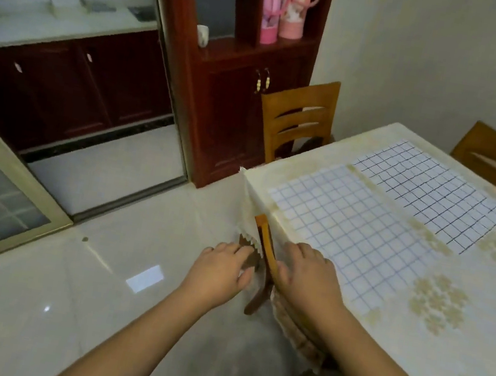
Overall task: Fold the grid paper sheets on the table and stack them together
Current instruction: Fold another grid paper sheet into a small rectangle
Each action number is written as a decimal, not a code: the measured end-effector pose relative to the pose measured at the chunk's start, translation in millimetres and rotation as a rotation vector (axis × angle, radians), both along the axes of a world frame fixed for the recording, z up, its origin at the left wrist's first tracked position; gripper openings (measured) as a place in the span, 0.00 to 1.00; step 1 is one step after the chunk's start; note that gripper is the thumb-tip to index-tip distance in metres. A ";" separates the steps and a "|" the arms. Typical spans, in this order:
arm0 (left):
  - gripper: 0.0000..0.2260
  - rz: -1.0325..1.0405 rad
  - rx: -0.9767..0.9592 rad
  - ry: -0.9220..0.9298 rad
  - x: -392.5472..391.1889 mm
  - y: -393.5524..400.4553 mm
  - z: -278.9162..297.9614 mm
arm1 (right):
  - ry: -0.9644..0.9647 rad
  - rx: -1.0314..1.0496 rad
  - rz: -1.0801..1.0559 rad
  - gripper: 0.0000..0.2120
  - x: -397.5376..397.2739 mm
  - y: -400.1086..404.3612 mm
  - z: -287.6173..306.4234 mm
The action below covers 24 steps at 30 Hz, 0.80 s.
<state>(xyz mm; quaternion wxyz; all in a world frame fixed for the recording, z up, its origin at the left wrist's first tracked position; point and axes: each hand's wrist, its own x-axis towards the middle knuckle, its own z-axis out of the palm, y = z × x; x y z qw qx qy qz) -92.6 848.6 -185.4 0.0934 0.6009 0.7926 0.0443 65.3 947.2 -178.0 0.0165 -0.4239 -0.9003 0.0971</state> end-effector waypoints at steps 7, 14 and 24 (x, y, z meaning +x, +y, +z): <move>0.18 -0.193 0.071 -0.032 -30.8 70.8 6.3 | -0.035 -0.007 -0.180 0.24 -7.6 46.4 -1.8; 0.18 -0.431 0.072 -0.131 -11.1 149.2 -13.1 | -0.045 -0.057 -0.312 0.24 1.9 95.4 -32.8; 0.20 -0.581 -0.132 -0.050 -5.3 251.4 -41.2 | -0.091 -0.174 -0.419 0.24 15.7 158.6 -70.4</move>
